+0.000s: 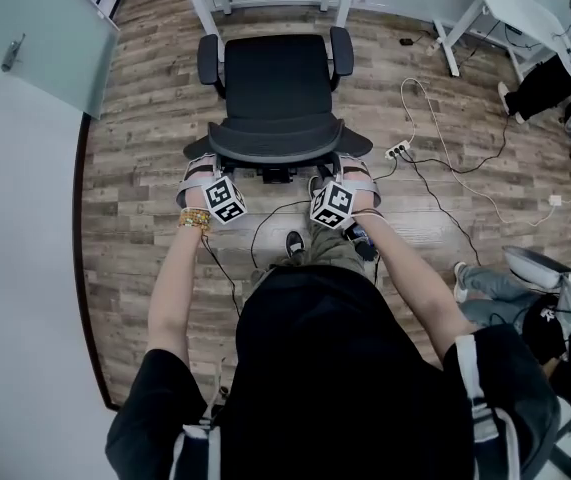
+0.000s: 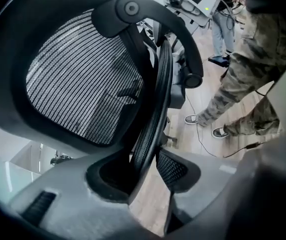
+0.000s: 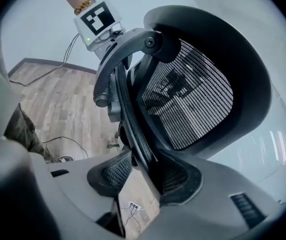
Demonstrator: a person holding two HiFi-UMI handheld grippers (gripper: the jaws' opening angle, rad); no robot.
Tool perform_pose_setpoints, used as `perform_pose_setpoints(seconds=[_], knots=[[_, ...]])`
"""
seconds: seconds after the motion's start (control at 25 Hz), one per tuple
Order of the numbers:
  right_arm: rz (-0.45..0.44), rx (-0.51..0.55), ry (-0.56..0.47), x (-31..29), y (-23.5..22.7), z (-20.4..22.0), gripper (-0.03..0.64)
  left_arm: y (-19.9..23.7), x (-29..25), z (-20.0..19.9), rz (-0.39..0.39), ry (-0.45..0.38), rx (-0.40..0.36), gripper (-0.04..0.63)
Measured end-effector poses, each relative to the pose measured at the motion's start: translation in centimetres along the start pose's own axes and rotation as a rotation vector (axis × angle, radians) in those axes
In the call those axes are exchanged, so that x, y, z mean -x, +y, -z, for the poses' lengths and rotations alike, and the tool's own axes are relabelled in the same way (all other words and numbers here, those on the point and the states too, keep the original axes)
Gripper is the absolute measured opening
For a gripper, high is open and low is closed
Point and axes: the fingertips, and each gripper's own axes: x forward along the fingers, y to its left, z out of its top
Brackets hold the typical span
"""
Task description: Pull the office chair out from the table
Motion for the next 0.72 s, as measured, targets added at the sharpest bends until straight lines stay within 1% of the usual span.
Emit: perform_pose_setpoints(seconds=[0.16, 0.4, 0.64, 0.72], knots=[[0.001, 0.003, 0.001, 0.36, 0.12, -0.36, 0.140, 0.00, 0.37, 0.34, -0.009, 0.009, 0.008, 0.170], [0.004, 0.035, -0.022, 0.79, -0.07, -0.12, 0.145, -0.10, 0.88, -0.05, -0.015, -0.001, 0.004, 0.170], [0.010, 0.029, -0.030, 0.75, -0.38, 0.09, 0.146, 0.11, 0.83, -0.44, -0.034, -0.010, 0.000, 0.172], [0.005, 0.039, -0.033, 0.71, -0.49, 0.18, 0.146, 0.28, 0.79, -0.62, -0.052, -0.015, 0.010, 0.173]])
